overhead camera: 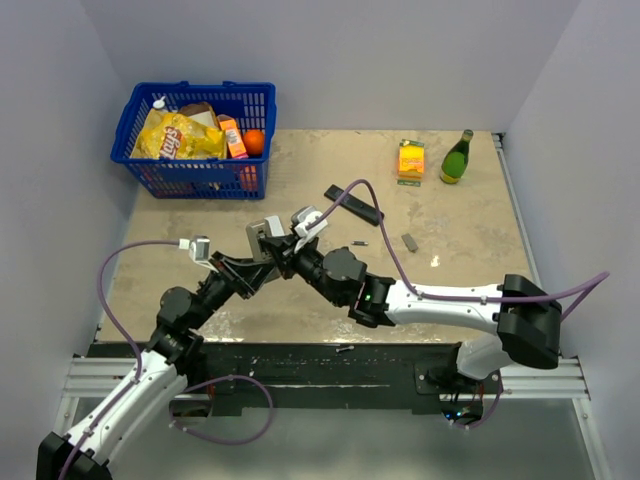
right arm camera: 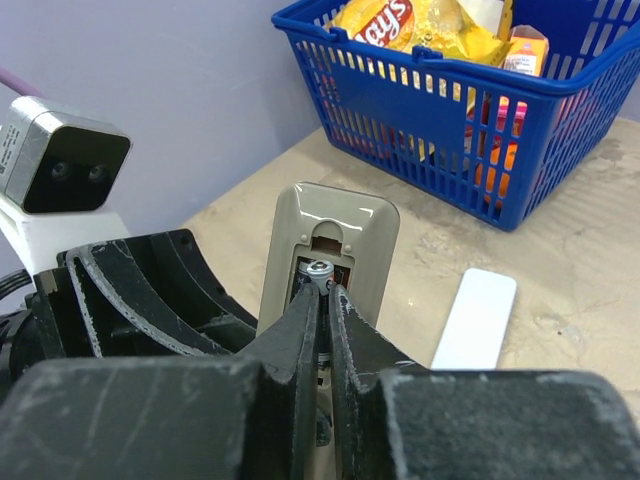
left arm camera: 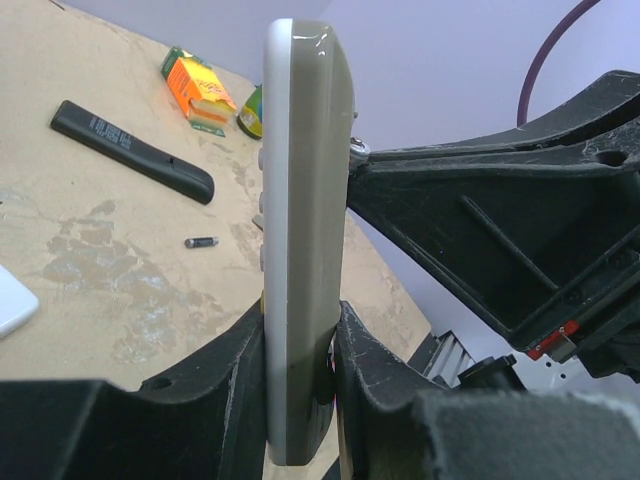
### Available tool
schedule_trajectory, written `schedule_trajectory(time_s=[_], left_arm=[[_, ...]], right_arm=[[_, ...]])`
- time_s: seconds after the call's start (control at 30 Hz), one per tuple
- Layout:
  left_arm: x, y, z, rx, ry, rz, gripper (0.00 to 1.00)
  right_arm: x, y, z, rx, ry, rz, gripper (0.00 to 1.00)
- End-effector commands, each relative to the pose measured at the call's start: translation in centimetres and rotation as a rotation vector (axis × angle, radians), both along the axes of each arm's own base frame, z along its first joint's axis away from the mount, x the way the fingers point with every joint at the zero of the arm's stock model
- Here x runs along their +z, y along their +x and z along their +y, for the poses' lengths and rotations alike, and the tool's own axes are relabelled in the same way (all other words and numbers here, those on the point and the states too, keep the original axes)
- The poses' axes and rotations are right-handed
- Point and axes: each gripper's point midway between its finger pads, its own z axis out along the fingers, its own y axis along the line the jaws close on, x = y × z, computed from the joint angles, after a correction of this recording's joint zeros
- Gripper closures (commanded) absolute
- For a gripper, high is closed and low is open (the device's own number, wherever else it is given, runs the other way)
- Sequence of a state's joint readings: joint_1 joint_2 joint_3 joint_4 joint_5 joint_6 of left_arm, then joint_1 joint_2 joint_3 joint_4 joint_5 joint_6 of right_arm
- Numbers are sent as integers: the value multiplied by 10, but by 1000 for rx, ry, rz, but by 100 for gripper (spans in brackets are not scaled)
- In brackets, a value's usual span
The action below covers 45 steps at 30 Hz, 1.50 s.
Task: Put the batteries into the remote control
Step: Load the battery into the remote control.
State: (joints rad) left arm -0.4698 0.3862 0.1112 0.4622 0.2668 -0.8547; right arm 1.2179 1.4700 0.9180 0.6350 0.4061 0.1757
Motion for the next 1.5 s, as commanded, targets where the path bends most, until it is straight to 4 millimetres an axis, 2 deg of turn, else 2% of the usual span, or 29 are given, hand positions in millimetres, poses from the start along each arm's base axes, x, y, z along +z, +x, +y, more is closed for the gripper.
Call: schedule_trajectory(time_s=[0.0,0.2,0.23,0.47,0.8,0.97,1.07,1.1,1.17,1.27,1.3,1.37,1.43,1.47], left_arm=[[44,-7,8,21,-98,-145,100],[59,-7,8,28,-95,-220,100],[63,-8,9,28,-97,-236,100],[85,-13,12,47,-67,-365,100],[104,-16,15,80,34,-486,100],[112,-23,13,58,63,-542,100],[105,-17,12,64,63,-488,100],[96,-13,11,61,67,-445,100],[87,-3,16,102,65,-377,100],[60,10,17,132,92,-255,100],[50,13,16,130,101,-216,100],[39,16,16,133,108,-174,100],[29,17,13,119,115,-145,100],[27,17,13,116,117,-141,100]], right_arm=[[-26,-5,-2,-11,-94,82,100],[-50,-7,2,-25,-167,202,100],[-60,-7,2,-36,-203,239,100],[-93,-12,5,-54,-307,333,100],[-131,-26,4,-29,-463,451,100],[-140,-31,-1,-29,-499,486,100],[-125,-33,4,5,-447,472,100],[-118,-35,6,26,-431,465,100],[-97,-36,7,43,-390,443,100],[-64,-37,2,56,-338,408,99],[-57,-37,0,54,-327,396,90],[-29,-37,-9,53,-269,364,84],[-12,-36,-19,35,-238,334,71],[7,-35,-28,25,-200,309,66]])
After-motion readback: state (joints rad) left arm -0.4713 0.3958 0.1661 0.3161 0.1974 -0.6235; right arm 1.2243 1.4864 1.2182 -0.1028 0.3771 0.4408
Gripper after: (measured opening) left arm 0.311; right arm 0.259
